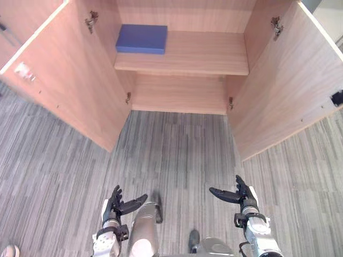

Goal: Walk over to the cabinet, pick up the folder, carry it to the office cabinet, place the folder inside the office cabinet, then close the office cabinet door

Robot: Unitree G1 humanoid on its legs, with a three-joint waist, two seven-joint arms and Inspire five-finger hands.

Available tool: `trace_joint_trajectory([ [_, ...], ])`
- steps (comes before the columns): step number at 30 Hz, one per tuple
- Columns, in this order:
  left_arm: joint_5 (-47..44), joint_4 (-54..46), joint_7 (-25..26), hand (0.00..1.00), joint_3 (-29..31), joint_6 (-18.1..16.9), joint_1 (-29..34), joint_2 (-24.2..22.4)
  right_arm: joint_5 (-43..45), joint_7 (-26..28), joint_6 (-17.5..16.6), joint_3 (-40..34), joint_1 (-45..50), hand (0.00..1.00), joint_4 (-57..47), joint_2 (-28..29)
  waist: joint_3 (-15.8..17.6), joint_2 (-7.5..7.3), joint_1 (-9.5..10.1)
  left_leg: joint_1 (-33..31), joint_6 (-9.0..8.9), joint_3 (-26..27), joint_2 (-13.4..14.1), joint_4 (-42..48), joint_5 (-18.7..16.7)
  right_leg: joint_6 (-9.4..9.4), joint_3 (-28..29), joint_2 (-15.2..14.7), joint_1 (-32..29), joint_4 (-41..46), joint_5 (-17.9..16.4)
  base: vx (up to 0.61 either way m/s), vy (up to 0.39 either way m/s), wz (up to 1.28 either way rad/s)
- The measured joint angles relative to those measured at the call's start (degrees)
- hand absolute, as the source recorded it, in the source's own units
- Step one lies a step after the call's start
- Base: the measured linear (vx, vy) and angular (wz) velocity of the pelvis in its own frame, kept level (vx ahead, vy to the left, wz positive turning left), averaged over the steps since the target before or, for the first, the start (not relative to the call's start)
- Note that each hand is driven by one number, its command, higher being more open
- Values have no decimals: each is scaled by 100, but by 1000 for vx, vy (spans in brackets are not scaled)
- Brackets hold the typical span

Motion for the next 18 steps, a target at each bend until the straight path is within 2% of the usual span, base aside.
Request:
trace_joint_trajectory([
  [1,27,7,2,100,20,11,-54,-2,-6,18,4,-2,13,100,-1,-2,-29,-31,-72,-9,111,32,-76,55,-80,38,13,-115,-95,219,21,824,279,2],
  [2,54,6,-15,100,95,21,-110,-21,-10,37,44,-23,9,100,17,18,-33,-62,-163,40,217,98,-120,363,-336,184,168,-201,-276,898,111,537,187,3],
  [3,55,9,-11,100,103,27,-102,-22,-13,48,54,-24,35,100,22,40,-28,-78,-167,204,233,144,-137,448,-485,319,223,-238,-339,1333,199,796,267,-33],
  [4,80,0,-13,100,103,29,-18,-11,-51,66,56,-14,87,100,27,87,-33,-95,-192,886,236,200,-197,341,-860,842,300,-337,-706,2902,717,513,161,-38],
  [5,96,-4,-12,100,102,21,-4,11,-62,71,55,4,102,100,40,106,-27,-82,-234,1187,238,194,-199,236,-1008,977,302,-376,-940,3632,944,616,164,-37],
  [6,95,18,-4,100,95,24,-30,90,-70,74,53,66,108,100,105,136,-27,-81,-283,1705,236,192,-212,44,-1195,723,209,-480,-1446,4895,693,558,91,-11],
  [7,93,21,-3,100,91,9,-57,145,-90,78,57,173,53,100,150,135,-34,-64,-345,2120,238,197,-200,-199,-1199,426,-67,-558,-1899,5447,354,634,44,-6],
  [8,93,28,-2,100,91,-23,-79,182,-128,79,54,261,53,100,153,135,-25,-21,-376,2428,237,181,-143,-404,-1198,256,-311,-542,-2161,5415,120,595,-29,2],
  [10,80,35,-4,100,98,-32,-116,223,-204,108,54,352,53,100,156,146,-14,6,-399,2779,237,178,-7,-550,-1198,155,-630,-427,-2519,4860,-175,441,-84,10],
  [11,71,51,-1,100,110,-36,-141,243,-230,136,54,375,56,100,160,143,-14,57,-440,2972,218,159,159,-550,-1207,173,-786,-226,-2831,3759,-226,397,-147,23],
  [12,39,63,0,100,110,-37,-139,250,-230,139,54,375,61,100,156,139,-37,60,-469,3034,146,142,222,-546,-1232,173,-814,-139,-2899,3150,-158,616,-248,36],
  [13,31,80,-3,100,110,-41,-122,311,-228,136,49,373,138,100,147,119,-106,-33,-499,3199,-152,104,262,-519,-1401,125,-791,36,-2918,1782,453,554,-226,46],
  [14,37,154,-29,100,93,-42,-77,340,-230,119,34,362,356,100,138,92,-190,-161,-505,3374,-597,3,246,-398,-1690,-200,-563,29,-2873,879,2038,571,-261,26],
  [15,26,347,1,100,107,-11,-202,169,-232,106,53,327,267,100,273,-37,-180,99,-443,3432,-665,-61,477,-337,-1794,-218,-640,238,-2887,1164,1918,526,-209,17],
  [16,41,434,-26,100,82,19,-232,96,-231,73,102,284,223,100,323,-53,-242,125,-501,3299,-740,-229,509,-118,-1657,-261,-593,222,-2929,1356,1576,464,-226,-2],
  [17,53,425,-37,100,83,14,-230,-17,-229,75,101,193,243,100,312,-60,-251,168,-502,3240,-790,-307,549,169,-1534,-273,-627,235,-2900,1482,1381,503,-239,27],
  [18,55,422,-41,100,84,17,-239,-164,-227,66,107,121,335,100,305,-55,-237,194,-508,2993,-866,-387,647,922,-1300,-279,-703,245,-2651,1489,1144,407,-237,31],
])
